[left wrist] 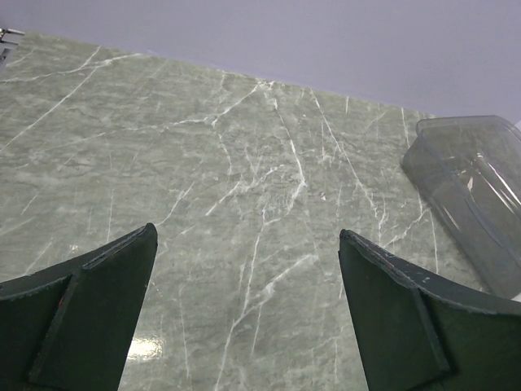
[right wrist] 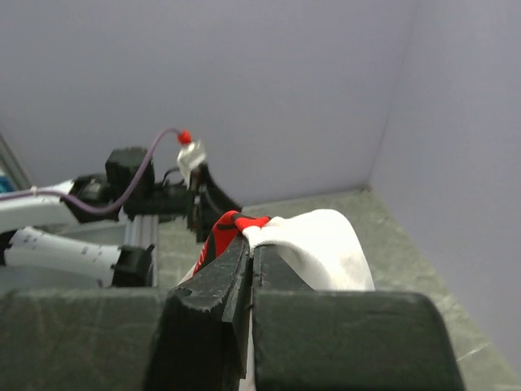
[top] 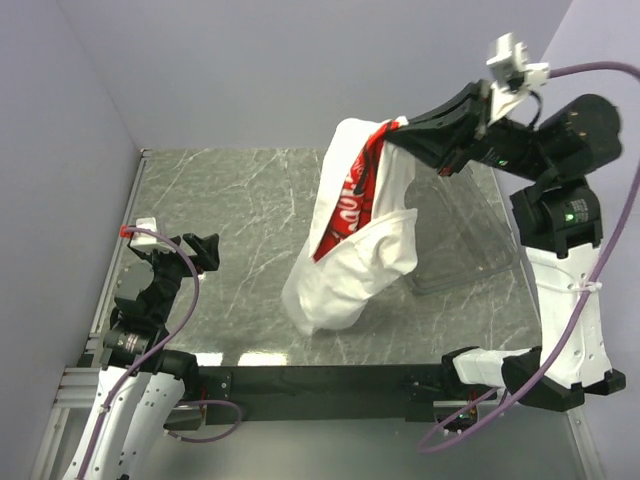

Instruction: Fold and stack the t-shirts

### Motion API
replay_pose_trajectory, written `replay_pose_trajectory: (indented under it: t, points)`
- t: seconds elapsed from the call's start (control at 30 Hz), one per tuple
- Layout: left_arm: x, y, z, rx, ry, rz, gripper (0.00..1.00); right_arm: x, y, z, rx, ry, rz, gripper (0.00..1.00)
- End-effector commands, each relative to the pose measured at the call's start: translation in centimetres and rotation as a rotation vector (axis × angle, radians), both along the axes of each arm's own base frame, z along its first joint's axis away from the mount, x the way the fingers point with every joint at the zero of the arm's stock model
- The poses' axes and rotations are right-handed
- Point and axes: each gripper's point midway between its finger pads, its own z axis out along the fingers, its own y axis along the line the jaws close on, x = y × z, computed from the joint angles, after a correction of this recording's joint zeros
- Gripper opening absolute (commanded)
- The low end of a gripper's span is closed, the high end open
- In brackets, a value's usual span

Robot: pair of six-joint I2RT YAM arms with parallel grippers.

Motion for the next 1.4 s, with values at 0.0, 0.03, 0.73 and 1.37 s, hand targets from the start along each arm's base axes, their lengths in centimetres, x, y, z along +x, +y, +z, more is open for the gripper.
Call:
replay_pose_trajectory:
  t: [0.0, 0.03, 0.73, 1.37]
  points:
    - [-0.2, 0.2, 1.8, -0.016, -0.052, 0.014, 0.99, 1.0, 0.9, -2.8, -0.032, 0.020, -0.028, 0.00]
    - [-0.2, 0.2, 1.7, -0.017, -0.050, 0.014, 0.99, 2.0, 1.6, -5.5, -0.071, 0.069, -0.029, 0.00]
    - [0.2, -6.8, -0.4, -0.011, 0.032, -0.377, 0.99, 8.8, -3.5, -38.7, -0.646, 0.505, -0.349, 0.90]
    - [5.7, -10.9, -6.3, 0.034, 0.372, -0.501, 0.99, 9.8, -12.6, -44.4, -0.625, 0.627, -0.701, 0.87]
